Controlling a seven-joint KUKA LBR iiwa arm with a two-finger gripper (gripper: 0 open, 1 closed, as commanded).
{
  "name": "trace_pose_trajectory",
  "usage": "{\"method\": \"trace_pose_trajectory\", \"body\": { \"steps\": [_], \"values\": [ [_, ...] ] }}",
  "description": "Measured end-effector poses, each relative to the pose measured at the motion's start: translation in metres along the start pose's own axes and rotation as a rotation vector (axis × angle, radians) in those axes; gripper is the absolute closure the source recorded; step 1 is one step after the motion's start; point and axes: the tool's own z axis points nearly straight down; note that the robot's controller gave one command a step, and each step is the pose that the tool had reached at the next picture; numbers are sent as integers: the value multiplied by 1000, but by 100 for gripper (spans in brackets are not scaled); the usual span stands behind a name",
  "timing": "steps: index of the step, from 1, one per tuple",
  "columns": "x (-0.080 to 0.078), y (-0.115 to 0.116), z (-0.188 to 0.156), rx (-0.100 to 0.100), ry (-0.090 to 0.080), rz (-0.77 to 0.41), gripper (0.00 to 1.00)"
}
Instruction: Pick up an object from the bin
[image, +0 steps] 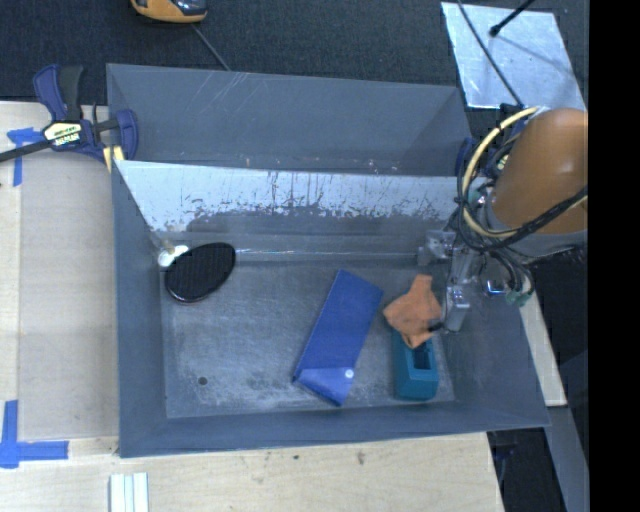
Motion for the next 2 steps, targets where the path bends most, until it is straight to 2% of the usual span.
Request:
{"method": "trace_pose_trajectory", "body": {
  "steps": [1, 2],
  "values": [
    [19, -8, 34, 0, 10, -22, 0],
    [1, -4, 80, -1, 17, 114, 100]
  ]
}}
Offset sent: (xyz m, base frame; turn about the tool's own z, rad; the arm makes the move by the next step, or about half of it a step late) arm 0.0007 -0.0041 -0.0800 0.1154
